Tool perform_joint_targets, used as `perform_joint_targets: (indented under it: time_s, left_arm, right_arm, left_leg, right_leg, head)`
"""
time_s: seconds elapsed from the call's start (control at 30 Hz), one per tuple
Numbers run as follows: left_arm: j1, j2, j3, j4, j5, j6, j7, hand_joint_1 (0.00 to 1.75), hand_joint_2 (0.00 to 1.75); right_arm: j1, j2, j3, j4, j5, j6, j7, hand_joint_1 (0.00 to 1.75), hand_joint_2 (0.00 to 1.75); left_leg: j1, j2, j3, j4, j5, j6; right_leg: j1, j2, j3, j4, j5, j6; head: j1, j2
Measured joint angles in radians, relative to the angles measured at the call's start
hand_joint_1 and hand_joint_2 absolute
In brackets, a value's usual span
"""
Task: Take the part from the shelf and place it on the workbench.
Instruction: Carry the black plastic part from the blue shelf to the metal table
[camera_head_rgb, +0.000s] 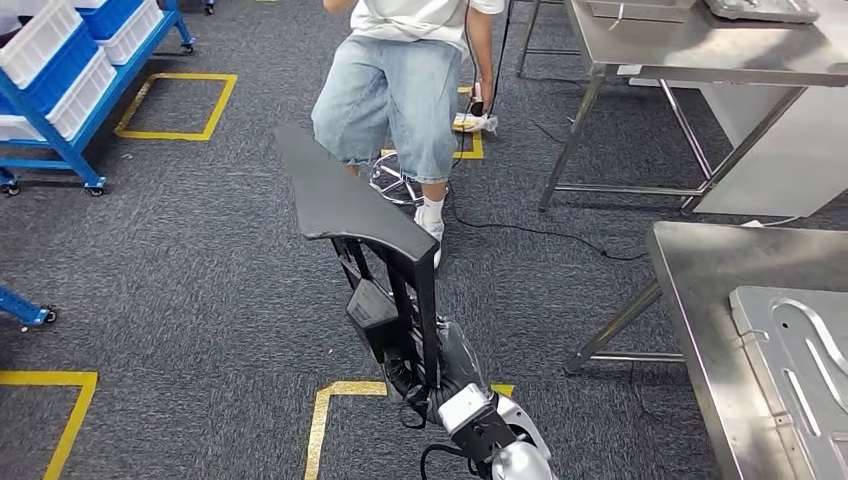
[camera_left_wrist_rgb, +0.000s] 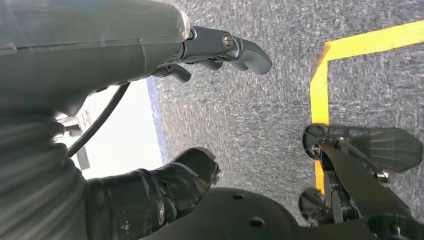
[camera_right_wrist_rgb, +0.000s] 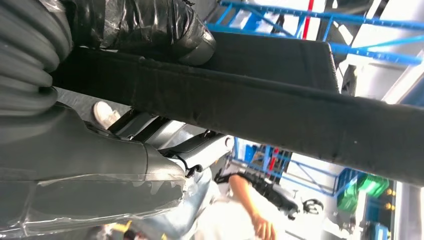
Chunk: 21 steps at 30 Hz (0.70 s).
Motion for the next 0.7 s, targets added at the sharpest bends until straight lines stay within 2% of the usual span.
perform_joint_targets:
  time_s: [0.07, 0.1, 0.13, 0.17, 0.2, 0.23, 0.3, 0.33, 0.37, 0.4, 0.43, 0.47, 0.5, 0.57, 0.6, 0.63, 0.67, 0.7]
  left_arm:
    - [-0.001, -0.001, 0.000, 0.000, 0.000, -0.001, 0.000, 0.00, 1.75]
    - [-0.001, -0.001, -0.001, 0.000, 0.000, -0.002, 0.000, 0.00, 1.75]
    - [-0.002, -0.001, -0.001, 0.000, 0.000, -0.002, 0.000, 0.00, 1.75]
    - [-0.002, -0.001, -0.001, 0.000, 0.000, -0.003, 0.000, 0.00, 1.75]
    - [-0.003, -0.001, -0.001, 0.000, 0.000, -0.003, 0.000, 0.00, 1.75]
    - [-0.005, -0.001, -0.002, 0.000, 0.000, -0.003, 0.000, 0.00, 1.75]
    - [-0.005, -0.001, -0.002, 0.000, 0.000, -0.003, 0.001, 0.00, 1.75]
    - [-0.005, 0.000, -0.004, 0.000, 0.000, -0.003, 0.001, 0.00, 1.75]
    - [-0.004, 0.000, -0.005, 0.000, 0.000, -0.003, 0.001, 0.00, 1.75]
    - [-0.003, 0.000, -0.007, 0.000, 0.000, -0.003, 0.001, 0.00, 1.75]
    - [-0.002, 0.000, -0.008, 0.000, 0.000, -0.003, 0.001, 0.00, 1.75]
    - [-0.001, 0.000, -0.008, 0.000, 0.000, -0.004, 0.001, 0.00, 1.75]
    - [0.000, 0.000, -0.009, 0.000, 0.000, -0.004, 0.001, 0.00, 1.75]
    - [0.002, 0.000, -0.009, 0.000, 0.000, -0.003, 0.001, 0.00, 1.75]
    - [0.002, 0.001, -0.009, 0.000, 0.000, -0.003, 0.001, 0.00, 1.75]
    - [0.002, 0.001, -0.010, 0.000, 0.000, -0.003, 0.002, 0.00, 1.75]
    - [0.001, 0.001, -0.010, 0.000, 0.000, -0.004, 0.002, 0.00, 1.75]
    - [0.000, 0.000, -0.010, 0.000, 0.000, -0.004, 0.002, 0.00, 1.75]
  right_arm:
    - [-0.002, 0.000, 0.000, 0.000, 0.000, 0.000, 0.000, 1.75, 1.75]
    - [-0.003, 0.000, 0.000, -0.001, 0.000, 0.000, 0.000, 1.75, 1.75]
    - [-0.004, 0.000, 0.000, -0.001, 0.000, 0.000, 0.000, 1.75, 1.75]
    - [-0.004, 0.000, 0.000, -0.002, 0.000, 0.000, 0.000, 1.75, 1.75]
    - [-0.003, 0.000, 0.000, -0.002, 0.000, 0.000, 0.000, 1.75, 1.75]
    - [-0.003, 0.000, 0.000, -0.003, 0.000, 0.000, 0.000, 1.75, 1.75]
    - [-0.004, 0.002, 0.001, -0.004, 0.000, 0.000, 0.000, 1.75, 1.75]
    - [-0.004, 0.002, 0.001, -0.004, 0.000, 0.000, 0.000, 1.75, 1.75]
    - [-0.004, 0.002, 0.001, -0.004, 0.000, 0.000, 0.001, 1.75, 1.75]
    - [-0.004, 0.002, 0.002, -0.004, 0.000, 0.000, 0.001, 1.75, 1.75]
    - [-0.003, 0.002, 0.002, -0.004, 0.000, 0.000, 0.001, 1.75, 1.75]
    - [-0.002, 0.002, 0.002, -0.004, 0.000, 0.000, 0.001, 1.75, 1.75]
    - [-0.002, 0.002, 0.002, -0.004, 0.000, 0.000, 0.001, 1.75, 1.75]
    - [-0.002, 0.002, 0.002, -0.004, 0.000, 0.001, 0.001, 1.75, 1.75]
    - [-0.003, 0.002, 0.002, -0.004, 0.000, 0.001, 0.001, 1.75, 1.75]
    - [-0.003, 0.002, 0.002, -0.004, 0.000, 0.001, 0.001, 1.75, 1.75]
    - [-0.003, 0.002, 0.002, -0.005, 0.000, 0.000, 0.001, 1.75, 1.75]
    - [-0.003, 0.002, 0.002, -0.005, 0.000, 0.000, 0.001, 1.75, 1.75]
  left_leg:
    - [-0.004, 0.019, 0.008, 0.000, -0.006, -0.005]
    - [-0.006, 0.028, 0.010, 0.000, -0.008, -0.008]
    - [-0.008, 0.037, 0.012, -0.001, -0.010, -0.012]
    - [-0.009, 0.047, 0.015, -0.003, -0.011, -0.017]
    - [-0.009, 0.053, 0.017, -0.004, -0.014, -0.022]
    - [-0.008, 0.044, 0.019, 0.000, -0.021, -0.028]
    - [-0.006, -0.001, -0.005, 0.060, -0.062, -0.036]
    - [-0.004, -0.026, -0.032, 0.119, -0.092, -0.038]
    - [-0.003, -0.039, -0.066, 0.188, -0.122, -0.041]
    - [-0.002, -0.044, -0.095, 0.243, -0.138, -0.044]
    - [-0.001, -0.046, -0.111, 0.268, -0.135, -0.046]
    - [0.001, -0.048, -0.109, 0.255, -0.112, -0.048]
    - [0.004, -0.053, -0.090, 0.205, -0.073, -0.049]
    - [0.012, -0.097, -0.039, 0.079, -0.013, -0.052]
    - [0.015, -0.119, -0.024, 0.041, -0.001, -0.051]
    - [0.016, -0.135, -0.018, 0.025, -0.001, -0.049]
    - [0.014, -0.136, -0.019, 0.023, -0.003, -0.045]
    - [0.015, -0.124, -0.019, 0.022, -0.001, -0.039]
  right_leg:
    - [0.011, -0.041, 0.070, -0.133, 0.049, -0.015]
    - [0.017, -0.055, 0.089, -0.172, 0.057, -0.022]
    - [0.022, -0.062, 0.096, -0.188, 0.056, -0.027]
    - [0.024, -0.052, 0.094, -0.191, 0.057, -0.030]
    - [0.020, -0.040, 0.097, -0.196, 0.060, -0.035]
    - [0.015, -0.029, 0.101, -0.203, 0.064, -0.039]
    - [0.005, -0.009, 0.109, -0.217, 0.071, -0.048]
    - [0.004, 0.000, 0.110, -0.219, 0.072, -0.050]
    - [0.004, 0.010, 0.110, -0.218, 0.072, -0.051]
    - [0.003, 0.022, 0.110, -0.217, 0.072, -0.052]
    - [0.003, 0.035, 0.110, -0.215, 0.071, -0.052]
    - [0.002, 0.049, 0.110, -0.212, 0.070, -0.050]
    - [0.000, 0.063, 0.110, -0.207, 0.067, -0.048]
    - [-0.002, 0.088, 0.104, -0.191, 0.059, -0.038]
    - [-0.002, 0.098, 0.097, -0.184, 0.057, -0.032]
    - [-0.002, 0.108, 0.090, -0.178, 0.057, -0.026]
    - [-0.002, 0.118, 0.084, -0.177, 0.059, -0.020]
    - [-0.003, 0.128, 0.080, -0.178, 0.061, -0.014]
  head:
    - [0.000, 0.000]
    - [0.000, 0.000]
    - [0.000, 0.000]
    - [0.000, 0.000]
    - [0.000, 0.000]
    - [0.000, 0.000]
    - [-0.002, 0.000]
    - [-0.002, 0.000]
    - [-0.003, 0.000]
    - [-0.003, 0.000]
    - [-0.003, 0.000]
    - [-0.003, 0.000]
    - [-0.003, 0.000]
    - [-0.002, 0.000]
    - [-0.002, 0.000]
    - [-0.002, 0.000]
    - [-0.003, 0.000]
    - [-0.002, 0.000]
